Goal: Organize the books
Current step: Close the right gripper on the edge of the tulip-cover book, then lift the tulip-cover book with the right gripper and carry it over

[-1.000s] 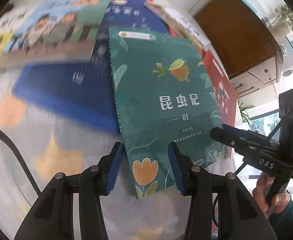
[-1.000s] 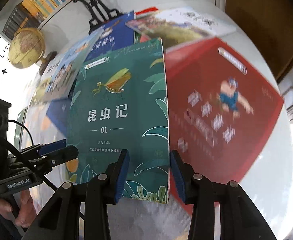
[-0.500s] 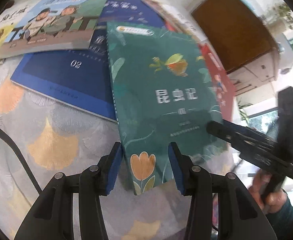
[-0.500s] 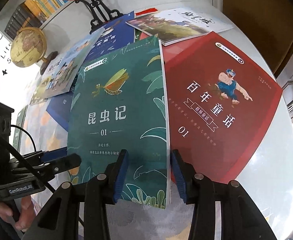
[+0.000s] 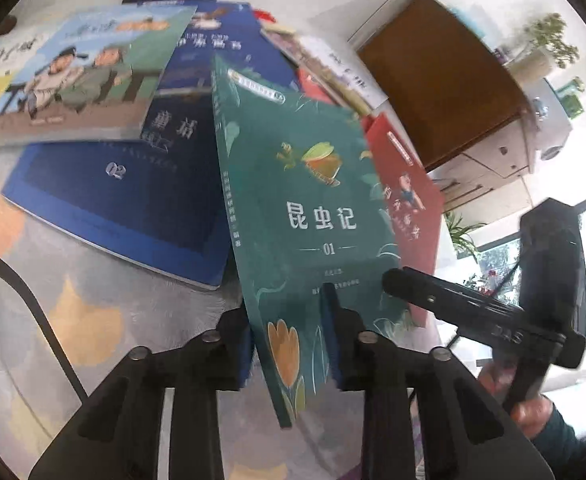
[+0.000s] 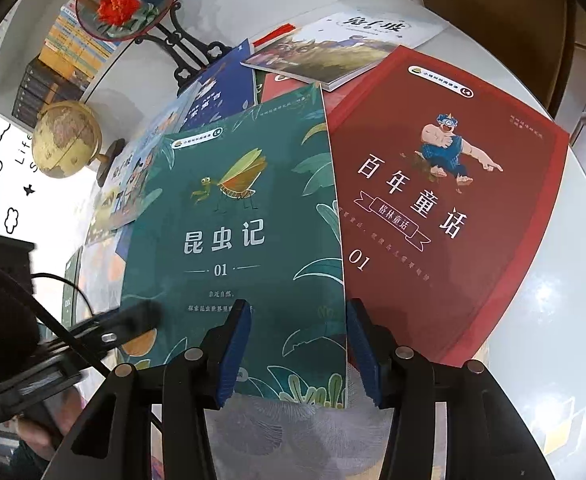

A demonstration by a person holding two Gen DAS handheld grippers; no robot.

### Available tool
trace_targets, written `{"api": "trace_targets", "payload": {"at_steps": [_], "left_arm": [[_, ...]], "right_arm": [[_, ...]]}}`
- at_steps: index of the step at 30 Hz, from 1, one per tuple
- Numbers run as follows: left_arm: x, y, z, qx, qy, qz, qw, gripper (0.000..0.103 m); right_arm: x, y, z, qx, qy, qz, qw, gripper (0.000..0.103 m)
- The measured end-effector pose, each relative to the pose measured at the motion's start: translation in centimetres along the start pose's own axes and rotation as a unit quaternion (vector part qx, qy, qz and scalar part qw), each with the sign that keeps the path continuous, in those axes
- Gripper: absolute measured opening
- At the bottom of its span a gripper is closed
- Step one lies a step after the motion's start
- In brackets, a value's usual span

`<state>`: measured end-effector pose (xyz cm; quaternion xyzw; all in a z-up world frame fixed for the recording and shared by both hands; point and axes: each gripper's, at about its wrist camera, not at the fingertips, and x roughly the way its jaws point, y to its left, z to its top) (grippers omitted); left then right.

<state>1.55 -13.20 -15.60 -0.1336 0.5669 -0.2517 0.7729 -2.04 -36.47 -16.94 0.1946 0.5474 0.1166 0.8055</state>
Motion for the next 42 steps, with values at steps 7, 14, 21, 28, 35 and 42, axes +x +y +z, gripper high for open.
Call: {"api": "trace_targets", "payload": {"at_steps": [7,14,21,28,35,42], "left_arm": [[-0.8,-1.8,-0.1,0.016,-0.011,-0.022,0.9996,0.016],[-2.2,1.6,0.6,-0.103,0.013,-0.167,0.9804,0.016],[-1.2,1.3,0.5,-0.102,0.033,-0.154,0.9823,0.016],[0.2,-2.2,0.0,0.021,0.053,-0.017,0.9983,0.016],[0.0,-6.2,-1.7,0.133,0.024,0.06,0.9891,0.017],[-3.3,-6.5,-2.2,0.14,-0.013,0.073,0.9873,0.016]], "right_arm": [[0.0,0.8,-0.6,-0.011,0.022,0.004,1.0,0.053],[1.0,-1.9,-3.0,0.076,0.089,0.128,0.985,0.076],[1.0,-5.8,-4.1,0.18,0.047,0.23,0.955,0.057],[-0.7,-3.9,-3.5,0.111,0.019,0.139,0.984,0.023],[-2.6,0.0,-2.0,-0.033,-0.002,0.051,0.998,0.022],[-3.2,3.5,-2.0,-0.181,0.013,0.024,0.983,0.022]]}}
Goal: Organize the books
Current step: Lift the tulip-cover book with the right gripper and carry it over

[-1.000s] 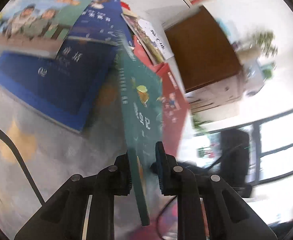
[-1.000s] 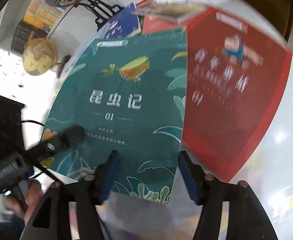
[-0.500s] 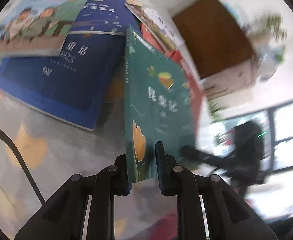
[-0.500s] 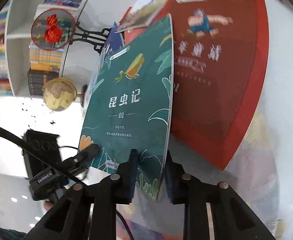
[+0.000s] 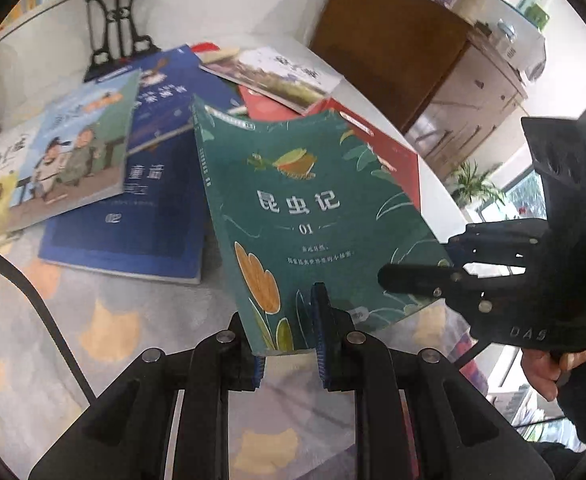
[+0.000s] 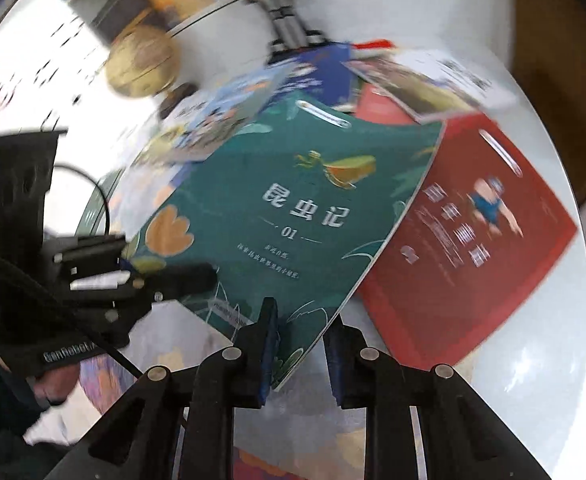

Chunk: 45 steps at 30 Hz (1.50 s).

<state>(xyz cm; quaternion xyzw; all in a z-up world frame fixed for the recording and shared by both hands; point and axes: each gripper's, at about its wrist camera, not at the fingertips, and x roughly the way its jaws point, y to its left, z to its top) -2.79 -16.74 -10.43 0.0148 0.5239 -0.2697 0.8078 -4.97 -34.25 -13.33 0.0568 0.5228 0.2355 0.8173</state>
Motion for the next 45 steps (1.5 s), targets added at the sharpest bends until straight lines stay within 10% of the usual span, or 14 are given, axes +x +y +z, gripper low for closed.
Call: {"api": "trace_targets", "payload": {"at_steps": [14,32,45], "left_arm": [[-9.9,4.7,-3.7,-0.055,-0.083,0.038,0.9943,0.017],[-25.1,26.6,-12.1,-0.143,-0.186,0.117,0.9651,0.017],[-24.8,38.6,-16.7,-0.216,-0.176,0.132,0.9514,0.017]], "right_arm": [[0.2,9.8,1.7,-0.134,-0.002,0.049,0.99,0.022],[8.8,36.1,9.1,-0.227,-0.032,0.105,0.968,0.023],[18.7,46.3,12.1,-0.248,0.014,0.119,0.961,0.023]]}}
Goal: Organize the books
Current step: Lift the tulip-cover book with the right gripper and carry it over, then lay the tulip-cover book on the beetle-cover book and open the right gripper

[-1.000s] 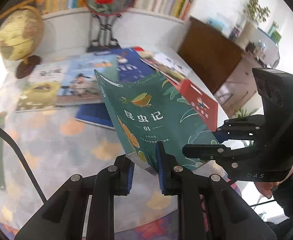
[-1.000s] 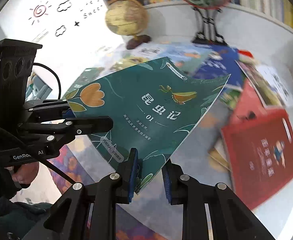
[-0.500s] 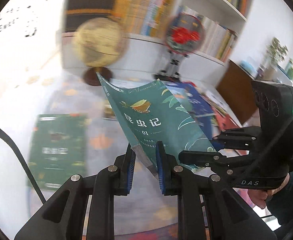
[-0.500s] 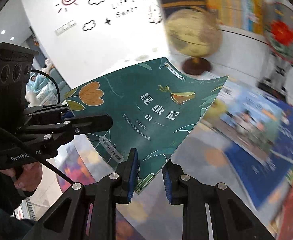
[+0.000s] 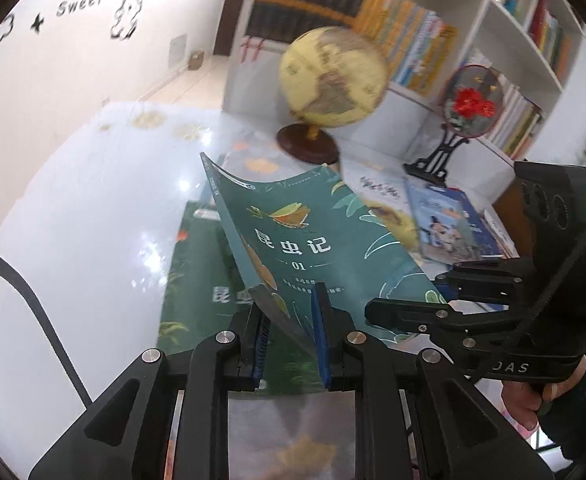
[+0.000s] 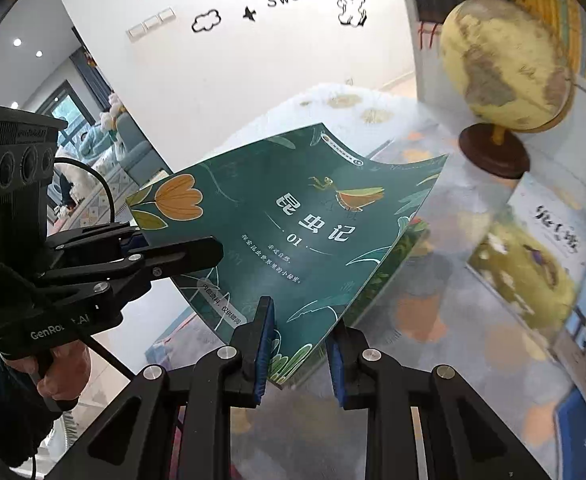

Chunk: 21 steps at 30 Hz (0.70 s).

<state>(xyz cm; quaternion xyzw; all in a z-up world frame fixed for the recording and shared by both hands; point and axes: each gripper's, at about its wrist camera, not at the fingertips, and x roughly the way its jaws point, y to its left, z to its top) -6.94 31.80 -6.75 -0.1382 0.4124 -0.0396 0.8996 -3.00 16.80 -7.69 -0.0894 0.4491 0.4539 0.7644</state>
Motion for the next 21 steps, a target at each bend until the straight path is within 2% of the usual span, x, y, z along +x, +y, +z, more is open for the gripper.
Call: {"api": "trace_targets", "payload": {"at_steps": [8,13,21], "left_arm": [[3.2,4.0,-1.8,-0.049,0.033,-0.012,0.9982,0.017],[3.8,5.6,-2.6,-0.088,0.042,-0.03,0.9947,0.017],[4.0,7.0,-4.1,-0.118,0.06,-0.026,0.9909,0.019]], "right_arm": [[3.7,-0.4,0.3,0.028,0.025,-0.006,0.999,0.026],[4.7,-0.4,-0.3,0.044,0.038,-0.001,0.998,0.026],[6.8,-1.2,-1.2,0.08,0.062,0.02,0.995,0.027]]}}
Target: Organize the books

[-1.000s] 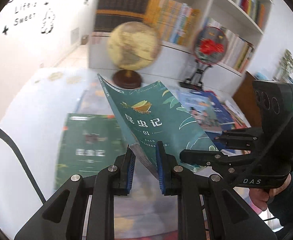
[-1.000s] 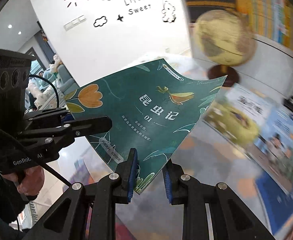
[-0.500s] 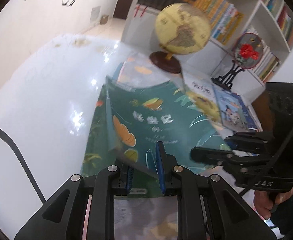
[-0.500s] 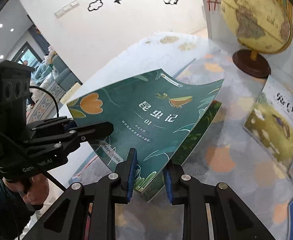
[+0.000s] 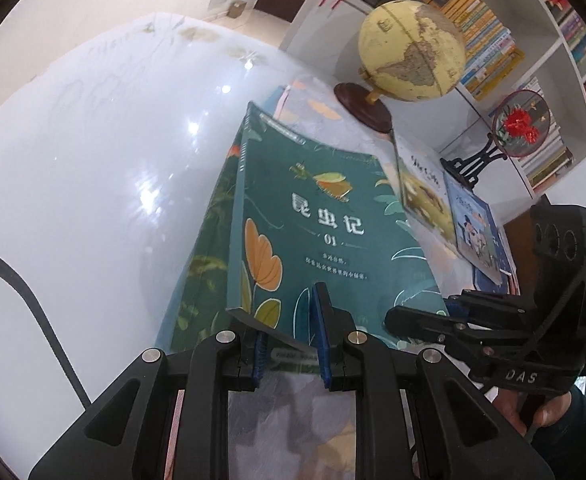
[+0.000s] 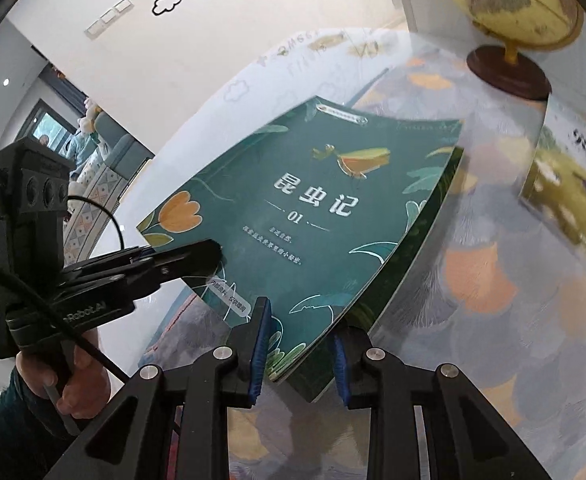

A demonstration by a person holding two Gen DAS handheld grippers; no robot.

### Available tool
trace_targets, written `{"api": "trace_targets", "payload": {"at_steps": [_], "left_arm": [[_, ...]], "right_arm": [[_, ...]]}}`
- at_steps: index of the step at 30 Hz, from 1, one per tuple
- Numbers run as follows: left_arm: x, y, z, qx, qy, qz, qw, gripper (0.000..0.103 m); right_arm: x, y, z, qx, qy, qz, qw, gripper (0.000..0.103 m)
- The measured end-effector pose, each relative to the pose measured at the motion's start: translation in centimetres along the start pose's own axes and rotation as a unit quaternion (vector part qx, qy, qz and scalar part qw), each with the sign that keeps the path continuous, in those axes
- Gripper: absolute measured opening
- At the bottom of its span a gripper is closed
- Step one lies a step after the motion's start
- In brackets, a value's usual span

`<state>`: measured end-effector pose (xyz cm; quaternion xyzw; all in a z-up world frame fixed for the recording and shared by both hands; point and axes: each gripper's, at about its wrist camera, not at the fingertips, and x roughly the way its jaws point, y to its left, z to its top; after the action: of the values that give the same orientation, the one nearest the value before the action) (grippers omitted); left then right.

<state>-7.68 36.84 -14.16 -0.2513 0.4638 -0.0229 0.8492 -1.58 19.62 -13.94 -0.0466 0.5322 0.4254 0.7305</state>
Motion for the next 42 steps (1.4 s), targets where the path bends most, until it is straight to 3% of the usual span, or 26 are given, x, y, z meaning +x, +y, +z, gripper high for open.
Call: {"api": "trace_targets", "payload": {"at_steps": [9,23,26,33,42], "left_arm": [[1.2,1.2,-1.4,-0.015,0.026,0.037,0.9989,0.028],[-0.8,2.9,-2.9,-0.047,0.03,0.122,0.991,0.028],[-1.6,2.3,-3.2,-0.043,0.022,0.135,0.9896,0.028],[-2.5,-2.1,-2.2,0.011,0.029,0.083,0.996,0.028],[-2.9,-15.0,-2.3,0.13,0.008,0.024,0.9912,0.028]], "right_arm": [[1.2,-0.8,-0.6,0.008,0.026,-0.006,1.0,0.027],[-0.5,-1.3,-2.8,0.014,0.048,-0.014,0.999,0.027],[-1.3,-0.7,-3.2,-0.01,0.048,-0.038,0.998,0.027],[-3.7,-0.5,-6.3,-0.039,0.057,-0.093,0.993,0.027],[-11.1,-3.8,-12.0,0.009,0.02,-0.142,0.99,0.027]]}}
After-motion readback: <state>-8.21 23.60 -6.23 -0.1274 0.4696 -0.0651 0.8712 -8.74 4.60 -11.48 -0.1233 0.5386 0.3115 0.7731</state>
